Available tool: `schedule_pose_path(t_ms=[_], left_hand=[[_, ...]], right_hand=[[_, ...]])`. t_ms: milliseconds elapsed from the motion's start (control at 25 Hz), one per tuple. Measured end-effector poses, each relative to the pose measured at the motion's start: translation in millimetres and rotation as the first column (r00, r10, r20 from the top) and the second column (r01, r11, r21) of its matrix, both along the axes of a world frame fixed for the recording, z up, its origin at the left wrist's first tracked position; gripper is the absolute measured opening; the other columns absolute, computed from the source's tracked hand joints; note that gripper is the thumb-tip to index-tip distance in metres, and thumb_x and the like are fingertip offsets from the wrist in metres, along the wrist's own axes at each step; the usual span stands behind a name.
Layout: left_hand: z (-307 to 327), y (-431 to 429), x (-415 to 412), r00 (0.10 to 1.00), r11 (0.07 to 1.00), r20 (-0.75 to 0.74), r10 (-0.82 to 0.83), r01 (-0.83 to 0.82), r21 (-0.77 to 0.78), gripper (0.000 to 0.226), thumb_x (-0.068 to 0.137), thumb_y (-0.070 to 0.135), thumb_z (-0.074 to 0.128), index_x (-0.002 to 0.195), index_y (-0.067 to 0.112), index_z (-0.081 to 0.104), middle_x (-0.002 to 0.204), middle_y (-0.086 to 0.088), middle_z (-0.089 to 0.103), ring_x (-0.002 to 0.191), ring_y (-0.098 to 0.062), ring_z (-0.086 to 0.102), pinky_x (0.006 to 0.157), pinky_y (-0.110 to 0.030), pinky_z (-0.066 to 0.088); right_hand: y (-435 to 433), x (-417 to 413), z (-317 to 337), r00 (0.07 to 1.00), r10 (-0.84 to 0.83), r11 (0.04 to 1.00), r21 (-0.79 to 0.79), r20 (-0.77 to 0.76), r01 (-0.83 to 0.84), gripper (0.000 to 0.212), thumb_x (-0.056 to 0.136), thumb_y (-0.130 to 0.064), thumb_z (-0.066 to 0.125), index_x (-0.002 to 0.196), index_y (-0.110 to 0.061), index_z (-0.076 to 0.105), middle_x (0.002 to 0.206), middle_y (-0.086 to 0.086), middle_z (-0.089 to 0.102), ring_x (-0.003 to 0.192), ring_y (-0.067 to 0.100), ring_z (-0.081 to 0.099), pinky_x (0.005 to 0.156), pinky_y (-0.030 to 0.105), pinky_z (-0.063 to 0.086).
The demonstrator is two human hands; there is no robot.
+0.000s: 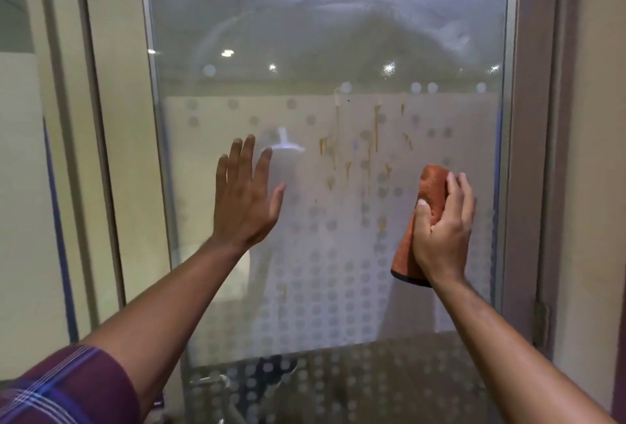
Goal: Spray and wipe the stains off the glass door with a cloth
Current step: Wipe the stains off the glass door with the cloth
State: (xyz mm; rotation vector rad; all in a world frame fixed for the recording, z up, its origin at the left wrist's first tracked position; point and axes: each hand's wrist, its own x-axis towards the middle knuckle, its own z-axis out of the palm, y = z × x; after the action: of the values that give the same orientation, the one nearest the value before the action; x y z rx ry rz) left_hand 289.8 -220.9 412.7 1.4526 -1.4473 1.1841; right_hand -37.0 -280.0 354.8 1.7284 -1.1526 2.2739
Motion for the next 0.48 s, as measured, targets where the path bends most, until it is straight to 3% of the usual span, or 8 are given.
schedule_pose_path(t_ms=[240,400,480], left_hand=[[-16.6,-41.5,15.7,0.999,0.996,0.030,0.039,-0.036,-0.080,0.079,0.111,0.055,0.039,0.175,0.013,0.019,0.184,-0.018,0.007,0.172,-0.039,0.005,0.137,-0.061,0.010],[-22.0,-60.7,25.2,0.995,0.983,0.055,0.081,-0.071,-0.169,0.079,0.112,0.058,0.034,0.176,0.018,0.013,0.185,-0.014,0.003,0.173,-0.035,0.003,0.139,-0.057,0.007],[-23.2,-64.7,27.4,0.994,0.979,0.064,0.090,-0.076,-0.187,0.079,0.112,0.057,0.036,0.176,0.019,0.013,0.185,-0.014,0.003,0.173,-0.035,0.003,0.139,-0.058,0.008]], right_hand=[[-64.4,14.9,-7.2,0.961,-0.152,0.976,0.120,-0.230,0.183,0.076,0.105,-0.042,0.045,0.171,-0.012,0.020,0.180,0.016,0.012,0.166,0.036,0.016,0.130,0.061,0.024],[-86.2,42.0,-42.4,0.953,-0.195,0.980,-0.013,-0.234,0.197,0.076,0.108,-0.035,0.046,0.171,-0.010,0.013,0.180,0.017,0.007,0.168,0.036,0.007,0.135,0.055,0.017],[-84.9,60.9,-60.5,0.929,-0.204,0.979,-0.083,-0.308,0.187,0.076,0.106,-0.035,0.046,0.171,-0.012,0.016,0.180,0.016,0.010,0.167,0.036,0.008,0.133,0.054,0.017]])
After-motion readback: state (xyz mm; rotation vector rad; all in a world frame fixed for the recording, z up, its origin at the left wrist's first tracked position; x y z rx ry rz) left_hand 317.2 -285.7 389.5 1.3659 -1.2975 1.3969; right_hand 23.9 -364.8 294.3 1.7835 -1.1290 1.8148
